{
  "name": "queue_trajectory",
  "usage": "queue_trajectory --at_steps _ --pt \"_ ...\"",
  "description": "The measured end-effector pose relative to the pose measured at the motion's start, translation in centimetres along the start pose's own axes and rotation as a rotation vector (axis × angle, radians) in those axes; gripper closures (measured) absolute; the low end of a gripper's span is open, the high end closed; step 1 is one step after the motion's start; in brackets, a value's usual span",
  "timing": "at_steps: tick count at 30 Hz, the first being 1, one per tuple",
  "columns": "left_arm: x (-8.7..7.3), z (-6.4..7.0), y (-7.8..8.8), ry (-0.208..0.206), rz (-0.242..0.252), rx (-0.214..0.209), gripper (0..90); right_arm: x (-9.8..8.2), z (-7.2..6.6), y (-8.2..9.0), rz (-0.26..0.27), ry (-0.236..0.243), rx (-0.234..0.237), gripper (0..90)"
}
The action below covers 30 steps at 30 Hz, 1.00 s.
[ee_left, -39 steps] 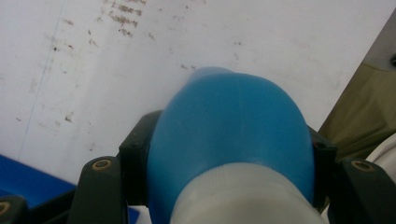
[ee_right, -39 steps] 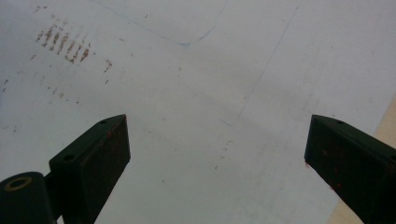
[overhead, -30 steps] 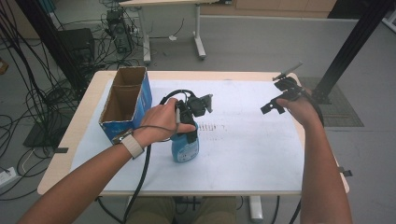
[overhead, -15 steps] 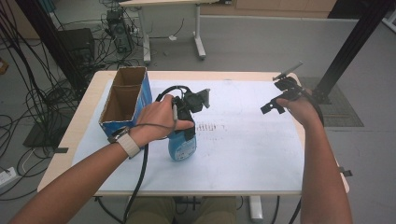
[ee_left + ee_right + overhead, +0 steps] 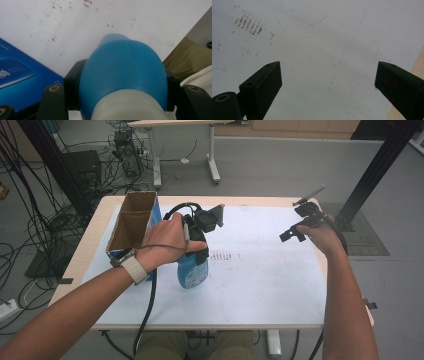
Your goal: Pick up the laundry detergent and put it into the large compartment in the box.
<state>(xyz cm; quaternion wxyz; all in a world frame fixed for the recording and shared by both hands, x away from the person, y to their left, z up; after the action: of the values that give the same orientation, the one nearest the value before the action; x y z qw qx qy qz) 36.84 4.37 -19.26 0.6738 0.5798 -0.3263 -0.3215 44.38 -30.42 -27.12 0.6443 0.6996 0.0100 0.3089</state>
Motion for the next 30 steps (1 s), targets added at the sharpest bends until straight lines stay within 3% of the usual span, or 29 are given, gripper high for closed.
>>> queue_trajectory --at_steps 11,30 --pt "0.2 -0.2 4.1 0.043 0.034 0.021 37.6 0.0 0.0 0.4 0.004 -0.008 -0.002 7.2" --pt "0.0 -1.3 8.0 0.136 0.054 0.011 37.6 0.0 -0.1 0.7 0.007 -0.013 -0.01 7.3"
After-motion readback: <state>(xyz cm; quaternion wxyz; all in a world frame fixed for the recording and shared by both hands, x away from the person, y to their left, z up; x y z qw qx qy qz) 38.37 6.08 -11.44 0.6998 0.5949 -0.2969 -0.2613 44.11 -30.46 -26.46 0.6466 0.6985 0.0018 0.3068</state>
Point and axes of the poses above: each handheld gripper's, and its own axes: y roughly backward along the jaws, x roughly out of its top, z roughly to its right, the point moved 10 cm from there along -y, roughly forward along the jaws, and after that the axes turned 8 degrees about -x, right-handed, at the moved point
